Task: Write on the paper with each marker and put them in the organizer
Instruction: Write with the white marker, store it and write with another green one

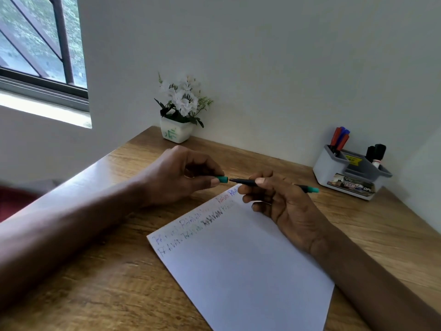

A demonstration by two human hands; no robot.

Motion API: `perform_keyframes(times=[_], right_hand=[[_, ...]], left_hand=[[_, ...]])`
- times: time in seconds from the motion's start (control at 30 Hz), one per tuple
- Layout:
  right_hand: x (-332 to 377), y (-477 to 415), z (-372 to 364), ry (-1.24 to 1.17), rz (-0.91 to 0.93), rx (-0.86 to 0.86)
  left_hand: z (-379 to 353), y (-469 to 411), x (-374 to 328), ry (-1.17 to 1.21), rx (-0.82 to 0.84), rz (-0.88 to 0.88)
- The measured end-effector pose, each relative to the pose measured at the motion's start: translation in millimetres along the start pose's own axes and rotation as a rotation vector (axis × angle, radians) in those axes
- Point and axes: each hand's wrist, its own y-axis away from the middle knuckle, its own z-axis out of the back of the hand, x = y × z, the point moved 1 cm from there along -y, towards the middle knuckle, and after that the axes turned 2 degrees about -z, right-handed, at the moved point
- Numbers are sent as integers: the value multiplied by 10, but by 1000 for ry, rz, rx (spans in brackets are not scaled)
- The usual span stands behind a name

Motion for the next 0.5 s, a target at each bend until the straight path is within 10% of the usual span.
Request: perform_keyframes(times=[0.5], right_hand=[[40,56,-160,75,179,-34]], left_hand=[[-93,27,-129,506,45,35]])
